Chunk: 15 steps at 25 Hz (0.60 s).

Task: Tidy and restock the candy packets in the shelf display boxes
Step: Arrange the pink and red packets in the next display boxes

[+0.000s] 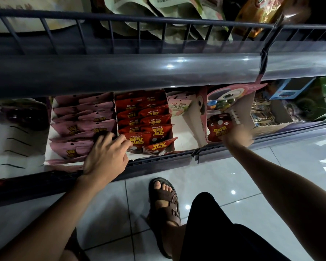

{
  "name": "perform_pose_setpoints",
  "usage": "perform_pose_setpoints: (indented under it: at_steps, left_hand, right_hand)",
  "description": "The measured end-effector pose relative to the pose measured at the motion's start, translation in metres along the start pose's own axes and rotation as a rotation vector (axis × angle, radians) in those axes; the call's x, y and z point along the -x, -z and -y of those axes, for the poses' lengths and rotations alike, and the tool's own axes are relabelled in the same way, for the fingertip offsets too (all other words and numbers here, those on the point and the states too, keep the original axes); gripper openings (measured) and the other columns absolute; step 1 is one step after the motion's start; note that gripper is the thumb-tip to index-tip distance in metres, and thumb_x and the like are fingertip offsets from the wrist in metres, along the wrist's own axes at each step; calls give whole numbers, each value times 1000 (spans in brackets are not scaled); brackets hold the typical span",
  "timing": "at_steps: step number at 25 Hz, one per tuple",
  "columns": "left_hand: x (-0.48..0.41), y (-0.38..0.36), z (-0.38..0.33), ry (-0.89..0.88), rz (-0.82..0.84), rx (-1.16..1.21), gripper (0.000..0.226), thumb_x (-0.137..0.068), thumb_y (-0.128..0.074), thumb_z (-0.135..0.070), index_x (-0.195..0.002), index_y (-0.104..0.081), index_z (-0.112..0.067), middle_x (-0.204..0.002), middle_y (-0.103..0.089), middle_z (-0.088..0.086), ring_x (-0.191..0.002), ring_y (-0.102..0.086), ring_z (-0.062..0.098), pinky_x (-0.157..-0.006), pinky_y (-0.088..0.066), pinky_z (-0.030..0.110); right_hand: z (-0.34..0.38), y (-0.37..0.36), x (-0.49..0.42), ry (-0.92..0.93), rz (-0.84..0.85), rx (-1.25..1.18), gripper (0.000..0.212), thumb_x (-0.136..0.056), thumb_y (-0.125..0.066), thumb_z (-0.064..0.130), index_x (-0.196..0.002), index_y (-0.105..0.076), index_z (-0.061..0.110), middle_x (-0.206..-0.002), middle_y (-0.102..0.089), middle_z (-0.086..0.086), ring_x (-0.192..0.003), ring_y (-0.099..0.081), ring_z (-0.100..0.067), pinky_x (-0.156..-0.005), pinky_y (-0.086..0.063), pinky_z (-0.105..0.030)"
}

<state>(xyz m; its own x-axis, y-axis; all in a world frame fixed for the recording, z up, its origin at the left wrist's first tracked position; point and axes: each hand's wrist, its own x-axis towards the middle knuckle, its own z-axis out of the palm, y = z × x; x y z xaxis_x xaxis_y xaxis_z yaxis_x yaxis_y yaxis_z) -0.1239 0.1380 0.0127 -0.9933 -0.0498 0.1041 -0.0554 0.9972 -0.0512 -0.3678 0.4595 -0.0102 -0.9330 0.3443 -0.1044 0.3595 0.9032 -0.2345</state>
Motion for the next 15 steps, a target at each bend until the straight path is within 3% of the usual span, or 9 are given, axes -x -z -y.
perform_pose_setpoints:
  at_steps: [4, 7, 11, 12, 15]
  left_hand:
    - [-1, -3, 1, -2, -22, -1, 28, -78, -60, -20, -106, -65, -17, -102, -61, 0, -89, -52, 27, -75, -43, 42]
    - [-1, -4, 1, -2, -32, 7, 28, -77, -62, -20, -105, -65, -18, -101, -61, -1, -89, -51, 27, -75, -42, 42]
    - [0, -1, 0, -15, -31, 55, 34, -72, -70, -18, -106, -65, -18, -104, -61, -1, -90, -53, 27, -75, -44, 42]
    - [1, 1, 0, -25, -36, 71, 37, -71, -72, -17, -107, -65, -17, -107, -60, 0, -90, -54, 26, -76, -46, 41]
    - [5, 11, 2, -8, -84, 97, 37, -74, -71, -15, -110, -62, -12, -113, -55, 5, -89, -56, 25, -79, -48, 40]
  right_hand:
    - [9, 9, 14, -102, -45, -517, 39, -85, -70, 21, -120, -62, 5, -117, -67, -14, -107, -64, -28, -93, -49, -36]
    - [9, 27, 30, -124, -115, -685, 36, -91, -61, 27, -122, -61, 9, -116, -67, -11, -107, -64, -28, -96, -50, -41]
    - [-12, 53, 64, 171, -199, -670, 26, -97, -49, 31, -117, -56, 15, -110, -67, -10, -100, -62, -29, -85, -52, -48]
    - [-17, 62, 76, 288, -186, -684, 25, -98, -49, 30, -115, -56, 14, -105, -68, -7, -94, -63, -25, -79, -54, -44]
    - [-13, 88, 111, 636, -23, -641, 23, -98, -53, 26, -113, -61, 12, -98, -69, 3, -81, -64, -2, -67, -52, -15]
